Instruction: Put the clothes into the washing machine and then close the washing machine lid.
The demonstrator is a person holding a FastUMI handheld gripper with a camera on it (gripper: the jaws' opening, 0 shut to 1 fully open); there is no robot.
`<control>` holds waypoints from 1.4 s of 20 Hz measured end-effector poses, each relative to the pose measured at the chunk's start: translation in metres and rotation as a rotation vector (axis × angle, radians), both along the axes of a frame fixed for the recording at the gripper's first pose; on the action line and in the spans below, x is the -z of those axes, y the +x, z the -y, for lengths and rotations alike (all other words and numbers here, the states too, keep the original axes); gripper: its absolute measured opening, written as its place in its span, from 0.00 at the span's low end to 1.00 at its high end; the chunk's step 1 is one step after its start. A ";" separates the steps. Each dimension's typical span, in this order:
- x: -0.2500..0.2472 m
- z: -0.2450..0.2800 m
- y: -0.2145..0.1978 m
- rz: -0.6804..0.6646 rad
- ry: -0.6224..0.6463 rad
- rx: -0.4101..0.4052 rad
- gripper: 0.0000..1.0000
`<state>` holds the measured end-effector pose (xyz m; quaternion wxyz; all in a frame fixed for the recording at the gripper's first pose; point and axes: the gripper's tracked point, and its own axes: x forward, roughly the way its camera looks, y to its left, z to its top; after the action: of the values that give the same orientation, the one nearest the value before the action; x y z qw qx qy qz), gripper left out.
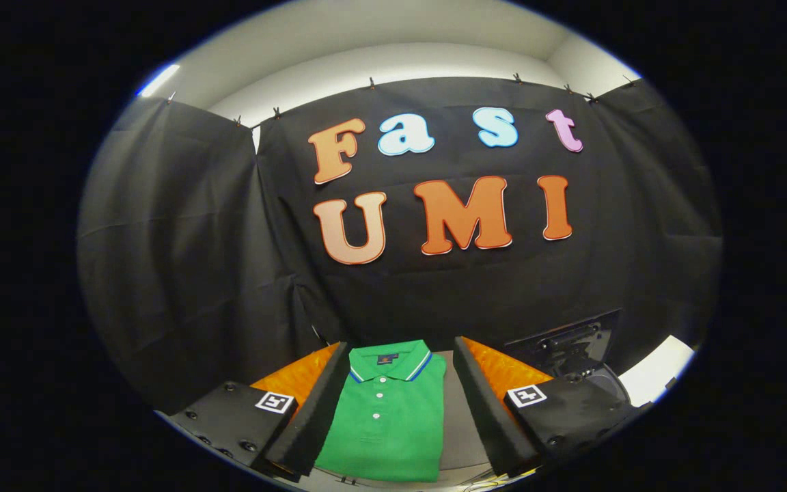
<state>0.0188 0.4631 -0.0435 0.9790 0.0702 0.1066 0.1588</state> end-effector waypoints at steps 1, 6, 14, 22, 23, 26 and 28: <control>0.008 -0.009 0.002 -0.016 -0.007 -0.006 0.98; 0.055 -0.039 0.010 -0.104 -0.056 -0.007 0.98; 0.124 -0.065 0.011 -0.292 -0.145 -0.009 0.98; 0.170 -0.077 0.009 -0.370 -0.188 -0.036 0.99; 0.170 -0.077 0.006 -0.365 -0.184 -0.038 0.98; 0.169 -0.075 0.007 -0.340 -0.165 -0.032 0.98; 0.171 -0.074 0.006 -0.337 -0.181 -0.041 0.96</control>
<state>0.0250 0.5374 -0.2149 0.9462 0.0052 0.2842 0.1547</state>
